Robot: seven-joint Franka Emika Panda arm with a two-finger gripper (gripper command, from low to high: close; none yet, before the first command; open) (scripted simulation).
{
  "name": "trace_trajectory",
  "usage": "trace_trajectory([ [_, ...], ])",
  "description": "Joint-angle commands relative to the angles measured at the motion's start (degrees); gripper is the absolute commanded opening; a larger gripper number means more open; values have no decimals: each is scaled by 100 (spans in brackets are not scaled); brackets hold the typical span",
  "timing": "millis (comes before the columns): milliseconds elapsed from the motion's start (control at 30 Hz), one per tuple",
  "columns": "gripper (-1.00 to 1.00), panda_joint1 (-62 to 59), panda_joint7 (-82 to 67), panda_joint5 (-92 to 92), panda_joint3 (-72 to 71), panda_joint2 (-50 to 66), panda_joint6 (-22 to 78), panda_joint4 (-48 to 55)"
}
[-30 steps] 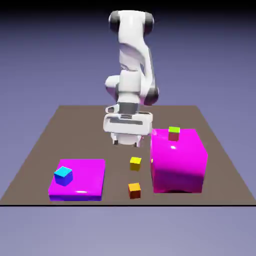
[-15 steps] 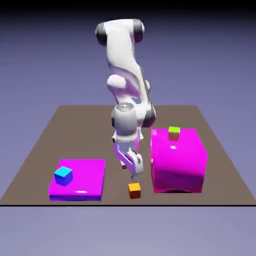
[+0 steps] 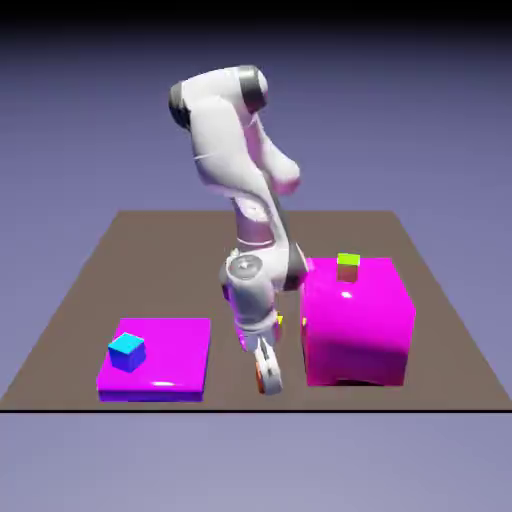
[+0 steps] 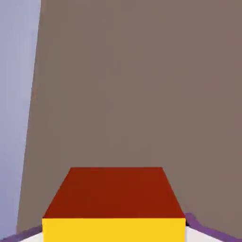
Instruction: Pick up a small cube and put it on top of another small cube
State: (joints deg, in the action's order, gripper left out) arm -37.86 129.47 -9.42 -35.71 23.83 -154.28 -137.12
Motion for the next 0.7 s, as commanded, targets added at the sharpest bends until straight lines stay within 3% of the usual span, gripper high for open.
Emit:
trace_trajectory([
  [0, -100, -189, -77, 145, -170, -197, 173, -30],
  [367, -100, -2336, 840, 1659, 716, -1377, 1689, 976],
  [567, -100, -2013, 1106, 1233, 969, -522, 753, 854],
  [600, 100, -2013, 1106, 1233, 969, -521, 752, 854],
  [667, 100, -2092, 1042, 1336, 908, -729, 979, 883],
])
